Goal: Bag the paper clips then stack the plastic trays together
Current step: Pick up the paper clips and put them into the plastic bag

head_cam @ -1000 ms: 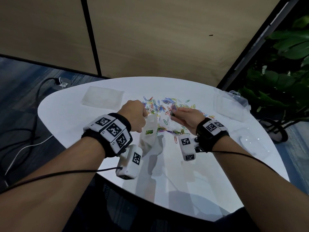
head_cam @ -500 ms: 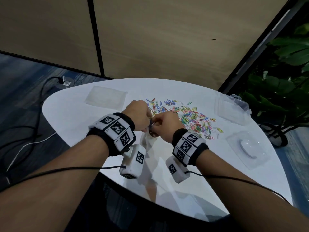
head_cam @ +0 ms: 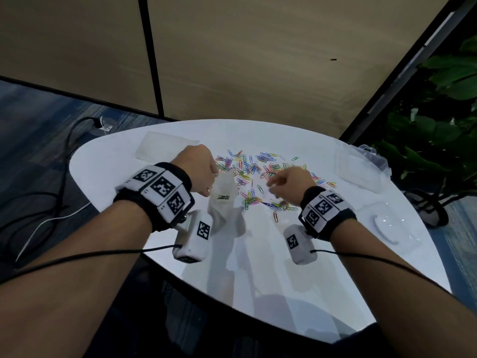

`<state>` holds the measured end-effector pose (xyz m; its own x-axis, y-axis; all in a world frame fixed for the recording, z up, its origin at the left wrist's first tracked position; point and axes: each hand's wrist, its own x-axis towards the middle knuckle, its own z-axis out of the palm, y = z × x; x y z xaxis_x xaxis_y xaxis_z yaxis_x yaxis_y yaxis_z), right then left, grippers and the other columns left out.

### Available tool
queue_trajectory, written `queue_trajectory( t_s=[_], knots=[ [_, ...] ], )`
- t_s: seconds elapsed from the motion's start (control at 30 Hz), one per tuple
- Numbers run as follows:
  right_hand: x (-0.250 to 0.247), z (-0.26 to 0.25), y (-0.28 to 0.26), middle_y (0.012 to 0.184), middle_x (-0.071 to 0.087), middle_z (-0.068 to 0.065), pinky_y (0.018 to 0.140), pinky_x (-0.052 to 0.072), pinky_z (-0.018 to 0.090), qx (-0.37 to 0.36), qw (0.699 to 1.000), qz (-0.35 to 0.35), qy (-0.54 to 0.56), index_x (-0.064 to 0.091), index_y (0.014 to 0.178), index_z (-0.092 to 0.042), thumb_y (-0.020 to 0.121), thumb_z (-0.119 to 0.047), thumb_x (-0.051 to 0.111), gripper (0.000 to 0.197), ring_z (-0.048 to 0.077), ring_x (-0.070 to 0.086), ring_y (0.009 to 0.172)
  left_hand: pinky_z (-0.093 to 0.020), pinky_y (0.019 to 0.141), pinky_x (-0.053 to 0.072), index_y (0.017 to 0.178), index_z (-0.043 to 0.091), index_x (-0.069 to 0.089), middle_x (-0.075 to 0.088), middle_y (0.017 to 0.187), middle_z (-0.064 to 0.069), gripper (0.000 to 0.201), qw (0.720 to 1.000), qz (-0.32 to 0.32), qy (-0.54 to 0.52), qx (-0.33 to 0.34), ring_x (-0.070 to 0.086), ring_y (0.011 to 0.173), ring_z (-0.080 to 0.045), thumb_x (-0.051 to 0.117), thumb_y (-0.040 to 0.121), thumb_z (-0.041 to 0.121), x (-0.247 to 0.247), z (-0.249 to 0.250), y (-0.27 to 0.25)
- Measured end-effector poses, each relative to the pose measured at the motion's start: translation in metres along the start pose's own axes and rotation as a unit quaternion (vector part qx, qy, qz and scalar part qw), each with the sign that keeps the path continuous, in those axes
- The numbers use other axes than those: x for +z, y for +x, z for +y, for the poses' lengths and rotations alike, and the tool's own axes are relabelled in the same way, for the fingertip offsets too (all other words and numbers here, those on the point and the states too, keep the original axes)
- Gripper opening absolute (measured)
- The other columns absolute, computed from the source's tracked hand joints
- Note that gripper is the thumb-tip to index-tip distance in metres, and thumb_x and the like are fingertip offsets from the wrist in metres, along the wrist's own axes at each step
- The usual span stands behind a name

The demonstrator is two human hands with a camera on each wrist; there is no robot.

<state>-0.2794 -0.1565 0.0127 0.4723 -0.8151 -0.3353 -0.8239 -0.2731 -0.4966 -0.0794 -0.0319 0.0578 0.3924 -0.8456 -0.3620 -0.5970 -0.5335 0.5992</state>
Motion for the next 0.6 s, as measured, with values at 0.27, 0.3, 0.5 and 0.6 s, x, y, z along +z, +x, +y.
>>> queue_trajectory(
  t_s=[0.27, 0.3, 0.5, 0.6],
  knots=[
    [0.081, 0.039, 0.023, 0.16, 0.01, 0.019, 0.114, 0.031, 0.052, 0.156, 0.975, -0.078, -0.14, 0.002, 0.155, -0.013, 0.088, -0.061, 0.053, 0.097, 0.038, 0.021, 0.146, -0.026, 0.07, 0.062, 0.109, 0.011, 0.073, 0.077, 0.085, -0.012, 0.034, 0.998, 0.045, -0.018, -0.048, 0.077, 0.066, -0.016, 0.049, 0.092, -0.007, -0.033, -0.043, -0.009],
    [0.091, 0.03, 0.027, 0.16, 0.009, 0.02, 0.114, 0.029, 0.052, 0.143, 0.98, -0.059, -0.125, 0.002, 0.155, -0.013, 0.088, -0.059, 0.054, 0.096, 0.038, 0.02, 0.146, -0.028, 0.072, 0.063, 0.108, 0.011, 0.073, 0.077, 0.086, -0.013, 0.034, 0.998, 0.045, -0.015, -0.051, 0.077, 0.067, -0.018, 0.05, 0.091, -0.007, -0.034, -0.047, -0.01],
    [0.124, -0.011, 0.047, 0.161, 0.007, 0.017, 0.112, 0.033, 0.053, 0.046, 0.975, -0.058, -0.21, 0.01, 0.155, -0.021, 0.096, -0.029, 0.052, 0.073, 0.038, 0.017, 0.146, -0.02, 0.062, 0.062, 0.103, 0.013, 0.072, 0.077, 0.087, -0.014, 0.032, 0.998, 0.047, -0.014, -0.045, 0.076, 0.066, -0.014, 0.052, 0.091, -0.008, -0.029, -0.048, -0.007],
    [0.124, -0.023, 0.046, 0.144, 0.037, 0.017, 0.097, 0.048, 0.047, -0.025, 0.953, -0.047, -0.298, 0.039, 0.142, -0.011, 0.093, -0.004, 0.049, 0.051, 0.036, 0.044, 0.129, -0.025, 0.065, 0.064, 0.104, 0.011, 0.072, 0.077, 0.086, -0.014, 0.031, 0.998, 0.041, -0.015, -0.039, 0.077, 0.067, -0.017, 0.051, 0.091, -0.007, -0.024, -0.044, -0.004]
  ],
)
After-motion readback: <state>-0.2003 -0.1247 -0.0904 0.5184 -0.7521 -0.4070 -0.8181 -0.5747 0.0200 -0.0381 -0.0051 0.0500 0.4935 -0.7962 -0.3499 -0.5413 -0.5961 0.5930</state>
